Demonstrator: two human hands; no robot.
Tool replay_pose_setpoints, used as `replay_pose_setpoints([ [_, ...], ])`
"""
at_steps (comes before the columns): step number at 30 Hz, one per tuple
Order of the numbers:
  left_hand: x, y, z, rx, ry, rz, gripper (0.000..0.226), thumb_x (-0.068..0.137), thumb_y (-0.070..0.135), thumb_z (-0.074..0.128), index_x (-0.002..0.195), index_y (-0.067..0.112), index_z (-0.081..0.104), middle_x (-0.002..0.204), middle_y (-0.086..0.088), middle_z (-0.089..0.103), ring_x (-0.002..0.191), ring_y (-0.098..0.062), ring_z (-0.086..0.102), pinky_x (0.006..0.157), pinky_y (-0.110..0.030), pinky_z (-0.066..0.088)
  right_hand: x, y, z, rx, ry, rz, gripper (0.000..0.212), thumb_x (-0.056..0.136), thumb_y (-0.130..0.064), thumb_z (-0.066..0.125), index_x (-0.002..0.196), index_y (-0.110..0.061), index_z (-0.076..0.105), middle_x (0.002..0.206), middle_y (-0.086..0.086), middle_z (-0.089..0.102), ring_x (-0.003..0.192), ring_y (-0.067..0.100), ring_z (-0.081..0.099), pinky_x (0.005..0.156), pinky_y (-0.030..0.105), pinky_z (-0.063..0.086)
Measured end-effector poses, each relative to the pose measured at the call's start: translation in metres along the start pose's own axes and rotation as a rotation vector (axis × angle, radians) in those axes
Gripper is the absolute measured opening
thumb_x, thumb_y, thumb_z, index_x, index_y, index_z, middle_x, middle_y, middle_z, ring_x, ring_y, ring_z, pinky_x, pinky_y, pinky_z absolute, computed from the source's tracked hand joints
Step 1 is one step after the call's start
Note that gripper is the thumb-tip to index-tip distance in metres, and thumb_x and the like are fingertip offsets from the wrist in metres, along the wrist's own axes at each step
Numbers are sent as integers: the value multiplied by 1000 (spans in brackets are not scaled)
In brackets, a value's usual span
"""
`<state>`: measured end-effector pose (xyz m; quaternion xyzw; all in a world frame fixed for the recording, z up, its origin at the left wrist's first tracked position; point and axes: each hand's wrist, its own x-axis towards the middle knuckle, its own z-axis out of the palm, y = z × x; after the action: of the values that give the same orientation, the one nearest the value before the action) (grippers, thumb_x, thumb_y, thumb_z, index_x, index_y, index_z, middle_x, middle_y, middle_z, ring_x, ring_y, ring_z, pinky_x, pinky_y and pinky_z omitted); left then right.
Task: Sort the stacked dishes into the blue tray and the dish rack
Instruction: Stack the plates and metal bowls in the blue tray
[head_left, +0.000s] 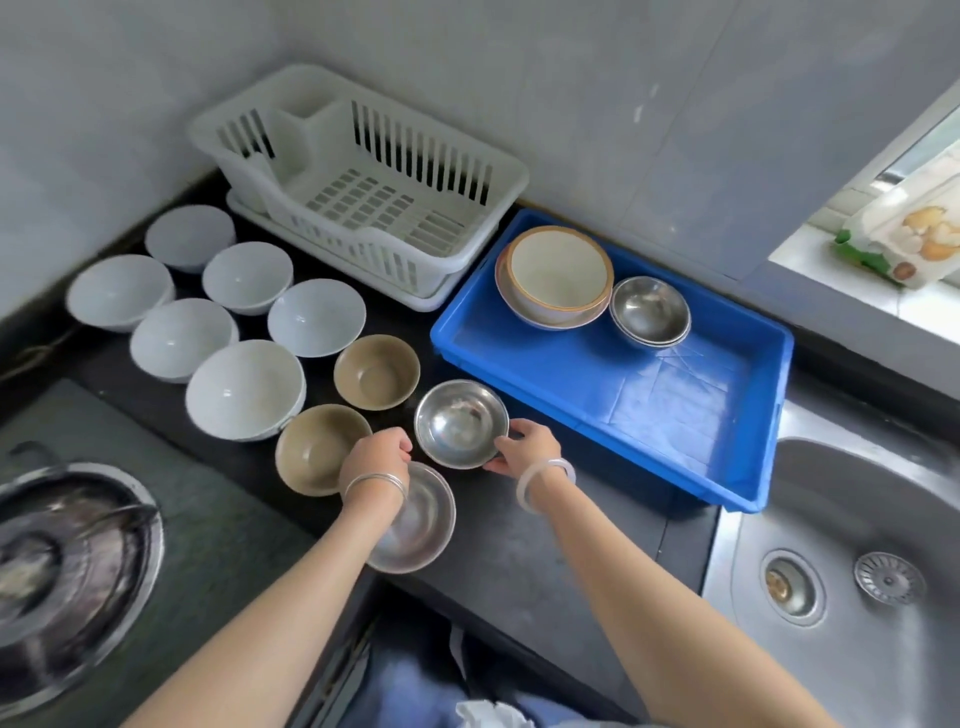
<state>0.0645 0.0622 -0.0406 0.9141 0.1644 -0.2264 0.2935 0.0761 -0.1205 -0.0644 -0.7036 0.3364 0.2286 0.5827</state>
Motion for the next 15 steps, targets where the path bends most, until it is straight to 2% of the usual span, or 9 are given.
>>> replay_pose_setpoints([
  [4,2,1,-3,36,-60,59,26,87,0,46,101,11,65,100,-7,69,95,-25,62,88,-35,50,-4,17,-22,21,45,-3,34,87,-5,56,120,-14,58,85,4,70,65,13,72,62,23,59],
  [8,2,6,-12,-38,-43,119,19,86,2,53,95,12,67,87,-1,68,87,-18,61,77,-27,44,-5,30,-38,46,71,12,37,87,-5,57,123,-14,57,85,4,70,66,13,72,69,28,60],
  [13,3,31,-21,-126,5,196,14,83,6,59,87,17,67,73,8,63,80,-16,60,75,-28,45,-7,35,-42,91,40,14,36,87,-7,58,123,-14,56,94,8,70,73,16,72,65,26,60],
  [15,5,42,-17,-148,17,197,14,84,6,60,89,17,66,75,7,63,81,-17,61,76,-30,47,-8,36,-44,111,16,22,35,87,-8,58,122,-14,56,99,9,70,75,18,72,67,27,60],
])
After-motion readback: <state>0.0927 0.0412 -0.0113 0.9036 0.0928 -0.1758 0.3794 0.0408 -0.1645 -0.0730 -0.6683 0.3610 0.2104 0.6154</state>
